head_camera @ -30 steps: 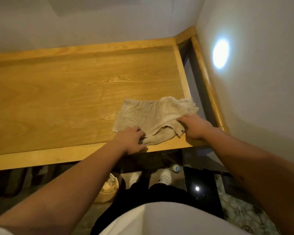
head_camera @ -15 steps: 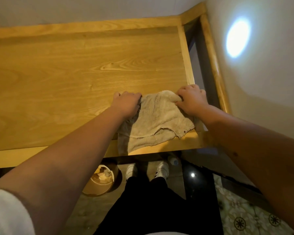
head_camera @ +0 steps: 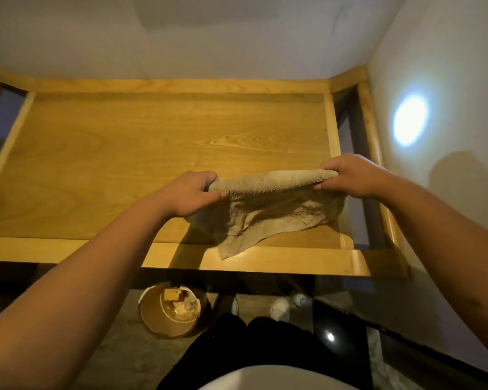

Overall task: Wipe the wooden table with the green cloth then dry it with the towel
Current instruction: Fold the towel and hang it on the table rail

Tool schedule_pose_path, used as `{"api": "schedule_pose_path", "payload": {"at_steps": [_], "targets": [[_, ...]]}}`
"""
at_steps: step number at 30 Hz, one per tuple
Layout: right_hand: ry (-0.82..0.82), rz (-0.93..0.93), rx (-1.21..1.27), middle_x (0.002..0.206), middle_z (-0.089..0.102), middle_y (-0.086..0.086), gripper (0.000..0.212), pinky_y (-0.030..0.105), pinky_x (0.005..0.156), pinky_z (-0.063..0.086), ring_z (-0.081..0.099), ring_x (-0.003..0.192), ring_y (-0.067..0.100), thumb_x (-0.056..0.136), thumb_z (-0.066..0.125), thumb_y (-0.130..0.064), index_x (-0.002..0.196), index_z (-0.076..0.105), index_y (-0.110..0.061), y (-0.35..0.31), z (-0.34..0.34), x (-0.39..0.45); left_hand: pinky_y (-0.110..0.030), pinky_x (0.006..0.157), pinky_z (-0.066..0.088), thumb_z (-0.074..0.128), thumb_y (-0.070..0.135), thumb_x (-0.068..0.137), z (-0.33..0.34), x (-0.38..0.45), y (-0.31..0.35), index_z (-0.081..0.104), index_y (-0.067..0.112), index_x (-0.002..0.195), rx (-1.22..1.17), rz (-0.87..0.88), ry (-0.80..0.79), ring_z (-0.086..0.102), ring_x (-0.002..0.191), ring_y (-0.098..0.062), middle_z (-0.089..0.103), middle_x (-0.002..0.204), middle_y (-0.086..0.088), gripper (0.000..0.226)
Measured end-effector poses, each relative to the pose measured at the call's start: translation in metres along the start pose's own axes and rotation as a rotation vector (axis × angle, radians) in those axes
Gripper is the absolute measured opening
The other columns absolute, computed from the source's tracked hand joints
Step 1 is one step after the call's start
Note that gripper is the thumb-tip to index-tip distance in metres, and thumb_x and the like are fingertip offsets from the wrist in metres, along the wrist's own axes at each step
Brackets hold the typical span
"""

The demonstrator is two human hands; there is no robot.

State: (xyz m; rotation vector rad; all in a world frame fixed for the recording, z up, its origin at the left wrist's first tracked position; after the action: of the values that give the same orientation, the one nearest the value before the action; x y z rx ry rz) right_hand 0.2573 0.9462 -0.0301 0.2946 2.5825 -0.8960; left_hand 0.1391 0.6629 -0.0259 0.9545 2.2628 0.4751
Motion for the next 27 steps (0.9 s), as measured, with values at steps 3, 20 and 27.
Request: {"api": "schedule_pose_path", "payload": {"at_steps": [3,20,27], "targets": [[-0.035,-0.093,-0.01,0.081,0.064,-0.001,0.008,0.019,0.061,0.048,0.061,0.072,0.004,0.087,0.071,-0.027,0.092,0.069,-0.021,-0.036,-0.013,0.001,-0.03,0.061,0.039,0.064,0.017,0.093,-0.015,-0.034,-0.006,0.054,0.019,0.083,-0.062,-0.04,0.076,0.054,0.074,-0.019,0.059,0.077,-0.001,0.014],[-0.333,-0.556,0.127,0.081,0.063,0.002,0.016,0.018,0.052,0.045,0.057,0.07,0.009,0.085,0.074,-0.024,0.082,0.06,-0.014,-0.262,0.076,-0.011,-0.039,0.085,0.051,0.071,0.026,0.09,0.004,-0.314,-0.064,0.073,0.018,0.111,-0.063,-0.569,0.567,0.06,0.092,-0.015,0.067,0.096,0.0,0.022],[-0.243,-0.744,-0.086,0.079,0.063,0.007,0.028,0.035,0.063,0.044,0.056,0.074,0.028,0.074,0.065,0.011,0.076,0.054,-0.015,-0.36,0.155,-0.024,-0.023,0.065,0.047,0.068,0.02,0.091,0.045,-0.443,-0.113,0.065,0.044,0.093,-0.289,-0.729,0.776,0.062,0.082,-0.002,0.066,0.086,0.016,0.024]]}}
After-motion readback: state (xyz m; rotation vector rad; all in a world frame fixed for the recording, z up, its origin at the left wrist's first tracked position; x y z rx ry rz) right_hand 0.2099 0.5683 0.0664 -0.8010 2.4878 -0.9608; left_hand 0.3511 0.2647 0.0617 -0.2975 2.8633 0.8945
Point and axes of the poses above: each hand's wrist, its own x-axis towards the middle knuckle, its own z-axis out of the palm, y = z × x, the point moved 6 cm from there along x, towards the middle knuckle
